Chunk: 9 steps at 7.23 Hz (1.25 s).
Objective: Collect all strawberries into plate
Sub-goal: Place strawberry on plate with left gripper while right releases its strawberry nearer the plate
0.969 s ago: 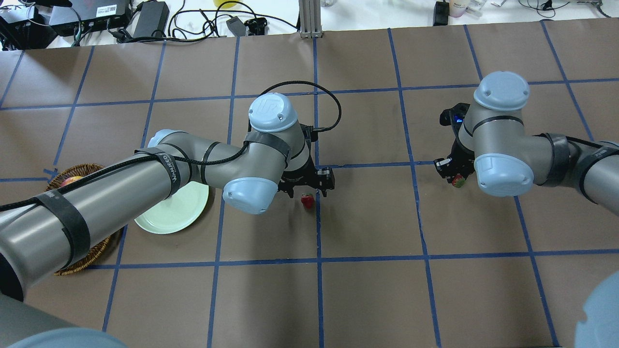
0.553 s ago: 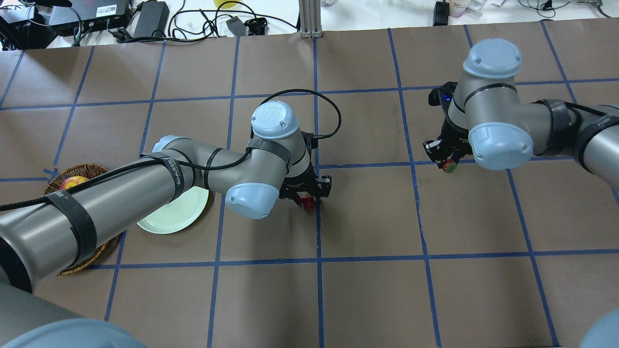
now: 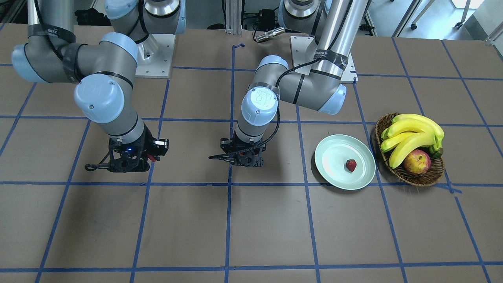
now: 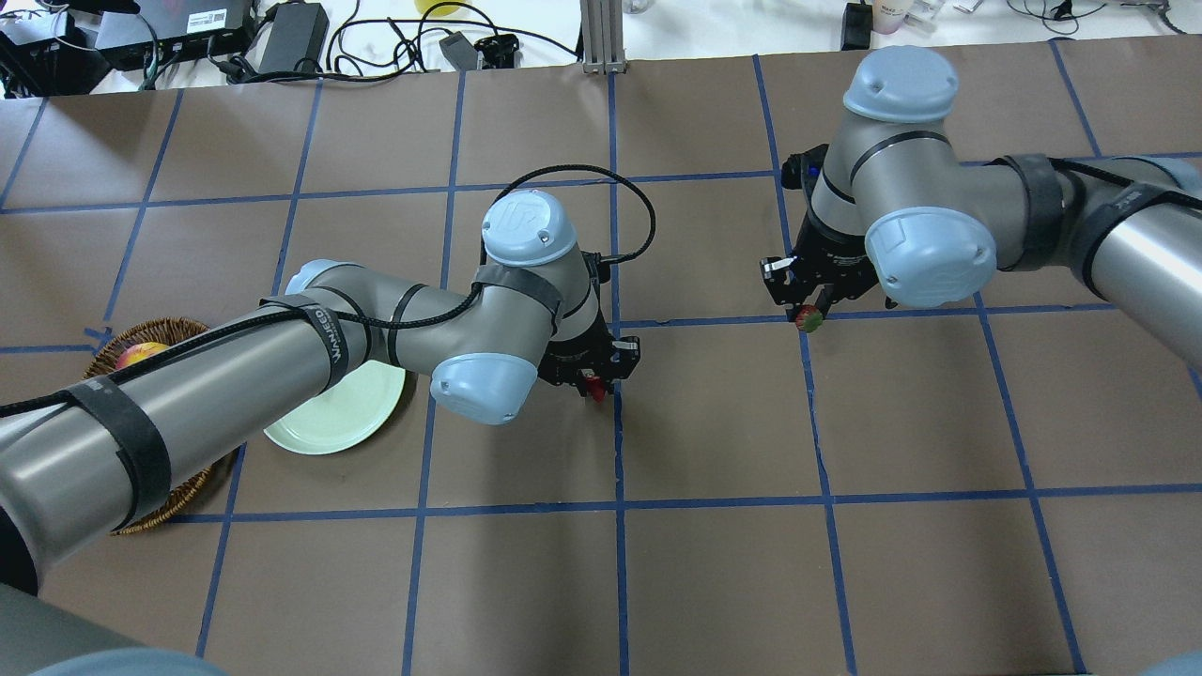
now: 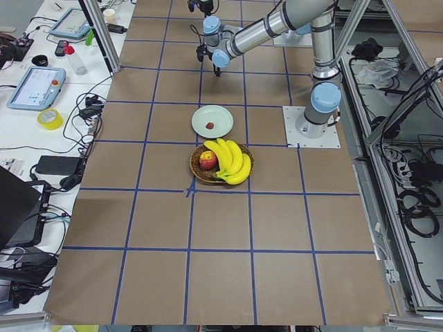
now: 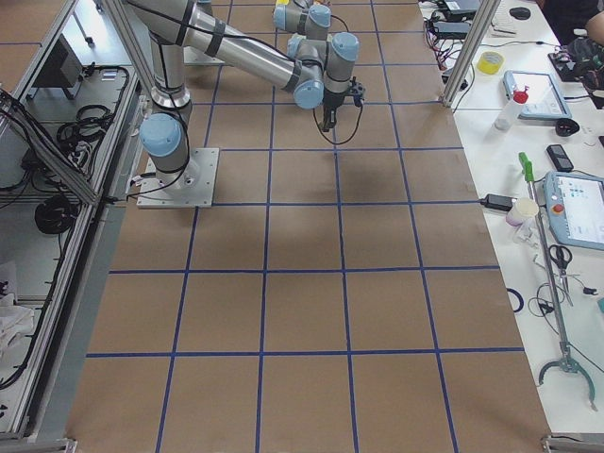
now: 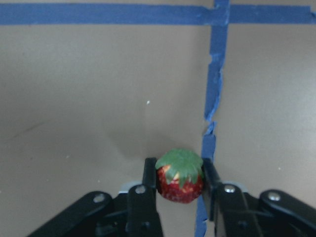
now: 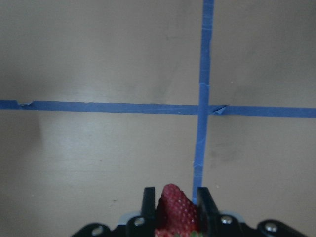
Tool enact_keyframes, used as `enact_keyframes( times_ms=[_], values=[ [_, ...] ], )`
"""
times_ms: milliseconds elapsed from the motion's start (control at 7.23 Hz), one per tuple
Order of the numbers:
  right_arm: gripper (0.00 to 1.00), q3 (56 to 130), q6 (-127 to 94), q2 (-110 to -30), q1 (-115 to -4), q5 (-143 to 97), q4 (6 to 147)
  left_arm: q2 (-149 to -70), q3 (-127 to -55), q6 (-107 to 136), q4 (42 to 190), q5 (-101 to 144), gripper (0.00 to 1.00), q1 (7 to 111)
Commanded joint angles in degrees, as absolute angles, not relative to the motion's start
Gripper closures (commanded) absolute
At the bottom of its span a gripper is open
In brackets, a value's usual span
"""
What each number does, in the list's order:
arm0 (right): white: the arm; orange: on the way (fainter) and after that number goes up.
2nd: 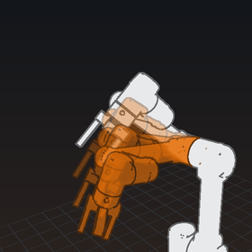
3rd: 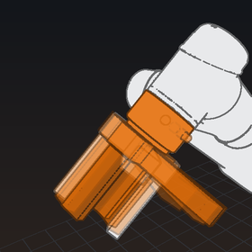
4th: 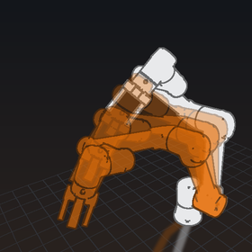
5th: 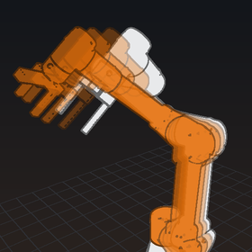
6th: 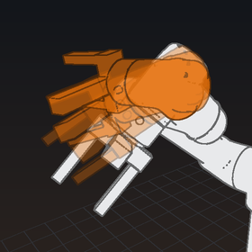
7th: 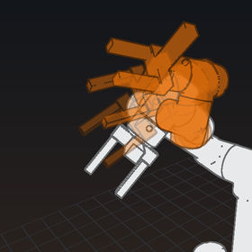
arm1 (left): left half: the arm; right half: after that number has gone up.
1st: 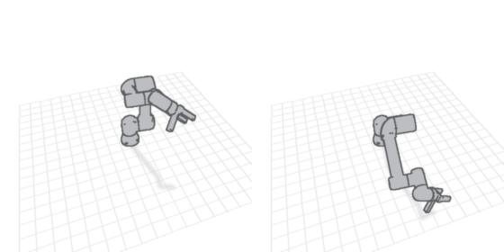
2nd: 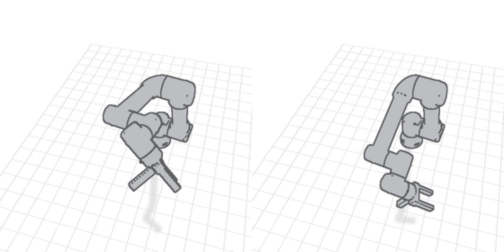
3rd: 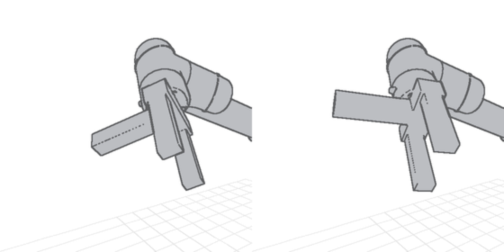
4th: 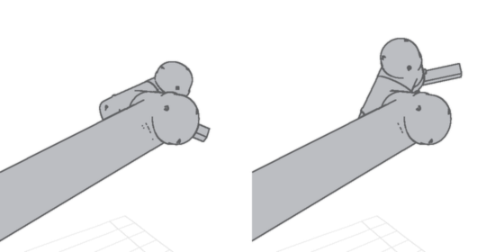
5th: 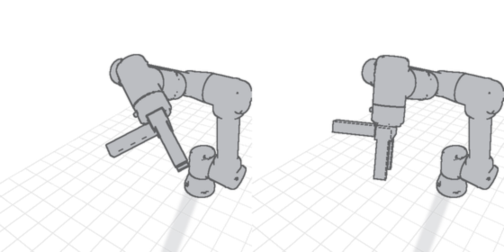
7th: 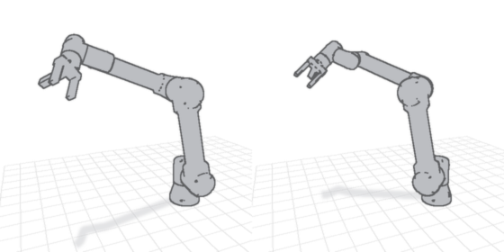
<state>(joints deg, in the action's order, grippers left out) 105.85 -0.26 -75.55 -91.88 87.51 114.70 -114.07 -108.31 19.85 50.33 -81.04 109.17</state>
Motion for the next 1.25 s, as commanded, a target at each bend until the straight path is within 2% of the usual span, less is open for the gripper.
enact_keyframes(
  times_ms=[0, 277, 553, 1107],
  values=[
    [1.0, 105.73, -5.08, -74.8, -94.3, 81.26, 115.13, -111.37, -108.19, 17.77, 54.55, -82.17, 1.0, 106.19],
    [1.0, 104.07, -9.81, -73.22, -98.33, 80.43, 116.37, -107.68, -107.75, 8.77, 58.6, -86.03, 1.0, 98.92],
    [1.0, 103.1, -24.37, -69.19, -107.53, 78.75, 122.49, -104.25, -107.93, -0.93, 61.95, -86.13, 1.0, 89.69],
    [1.0, 99.94, -32.08, -62.59, -116.1, 71.12, 127.52, -105.2, -111.51, -22.21, 61.62, -89.13, 1.0, 77.45]
  ],
)
